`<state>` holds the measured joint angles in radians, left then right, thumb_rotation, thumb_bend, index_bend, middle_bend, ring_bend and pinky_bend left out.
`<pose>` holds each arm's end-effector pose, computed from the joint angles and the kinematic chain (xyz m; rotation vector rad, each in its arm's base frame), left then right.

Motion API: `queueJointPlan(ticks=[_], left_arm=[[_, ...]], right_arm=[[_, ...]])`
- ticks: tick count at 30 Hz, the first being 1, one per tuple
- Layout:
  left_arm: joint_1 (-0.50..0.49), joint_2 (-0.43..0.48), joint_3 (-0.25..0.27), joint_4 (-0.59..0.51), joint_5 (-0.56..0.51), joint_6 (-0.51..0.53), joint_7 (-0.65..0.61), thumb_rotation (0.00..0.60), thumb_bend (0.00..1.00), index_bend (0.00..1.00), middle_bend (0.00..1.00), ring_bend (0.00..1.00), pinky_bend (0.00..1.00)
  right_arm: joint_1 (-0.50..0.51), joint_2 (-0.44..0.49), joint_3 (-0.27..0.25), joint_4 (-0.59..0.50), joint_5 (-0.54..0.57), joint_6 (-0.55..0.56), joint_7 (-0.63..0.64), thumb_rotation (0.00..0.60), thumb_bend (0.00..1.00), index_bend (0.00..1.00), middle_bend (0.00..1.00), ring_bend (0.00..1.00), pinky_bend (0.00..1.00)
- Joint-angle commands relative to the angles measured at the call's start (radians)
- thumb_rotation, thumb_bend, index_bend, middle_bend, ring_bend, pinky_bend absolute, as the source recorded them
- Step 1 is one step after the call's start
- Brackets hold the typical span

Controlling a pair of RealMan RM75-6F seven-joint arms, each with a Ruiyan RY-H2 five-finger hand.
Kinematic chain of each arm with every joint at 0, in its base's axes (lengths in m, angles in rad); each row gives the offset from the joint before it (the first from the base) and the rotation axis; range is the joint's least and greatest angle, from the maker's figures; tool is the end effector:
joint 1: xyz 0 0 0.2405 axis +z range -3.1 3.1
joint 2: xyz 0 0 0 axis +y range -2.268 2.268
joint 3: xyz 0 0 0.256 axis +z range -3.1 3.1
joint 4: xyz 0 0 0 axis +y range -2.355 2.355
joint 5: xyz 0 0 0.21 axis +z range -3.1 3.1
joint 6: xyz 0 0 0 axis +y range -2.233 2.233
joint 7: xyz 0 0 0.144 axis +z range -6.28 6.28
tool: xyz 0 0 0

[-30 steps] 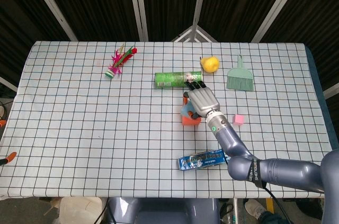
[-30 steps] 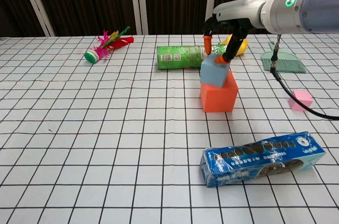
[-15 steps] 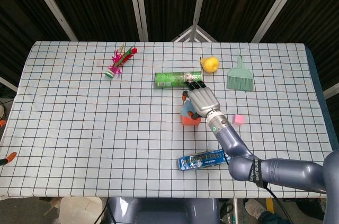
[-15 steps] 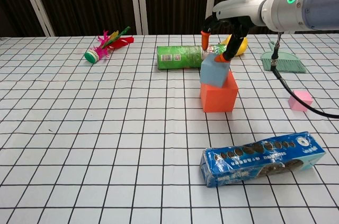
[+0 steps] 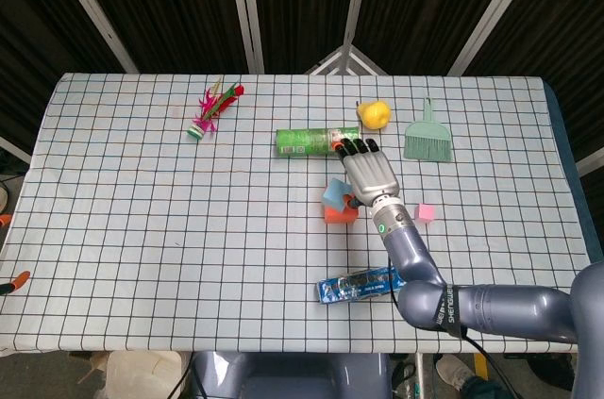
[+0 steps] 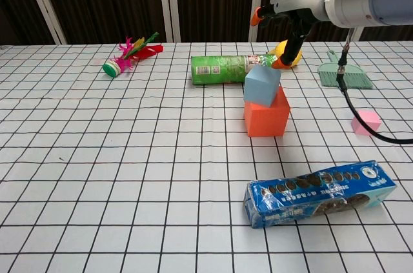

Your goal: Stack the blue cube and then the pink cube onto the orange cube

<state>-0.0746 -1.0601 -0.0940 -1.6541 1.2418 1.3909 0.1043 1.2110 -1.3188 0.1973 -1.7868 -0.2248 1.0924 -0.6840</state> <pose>-0.3434 0.1820 0.1819 -1.2233 -0.9722 -0.6667 -0.0531 -0.3856 0.0437 1.7350 -1.0479 0.6931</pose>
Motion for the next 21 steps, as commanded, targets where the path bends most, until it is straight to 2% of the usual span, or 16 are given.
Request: queueJointPlan(ticks=[1,8,14,21], left_arm=[[-0.001,0.002,0.000,0.002,0.002,-0.002,-0.006,0.600,0.20,0.17,0.01,0.00,0.02],[-0.004,0.006,0.001,0.007,0.003,-0.015,-0.027,0.600,0.20,0.17,0.01,0.00,0.02],[-0.011,0.010,0.001,0.020,0.001,-0.040,-0.054,0.600,0.20,0.17,0.01,0.00,0.02],[-0.013,0.019,0.003,0.032,0.010,-0.052,-0.091,0.600,0.20,0.19,0.01,0.00,0.02]], right_arm=[[0.031,-0.049,0.035,-0.037,0.111,0.128,-0.061,0.600,0.36,0.08,0.08,0.05,0.05],[0.053,-0.149,0.121,-0.067,0.257,0.283,-0.097,0.600,0.36,0.08,0.07,0.03,0.02],[0.081,-0.236,0.197,-0.069,0.311,0.410,-0.126,0.600,0.36,0.09,0.07,0.03,0.00],[0.110,-0.306,0.278,-0.020,0.337,0.476,-0.167,0.600,0.36,0.11,0.07,0.03,0.00]])
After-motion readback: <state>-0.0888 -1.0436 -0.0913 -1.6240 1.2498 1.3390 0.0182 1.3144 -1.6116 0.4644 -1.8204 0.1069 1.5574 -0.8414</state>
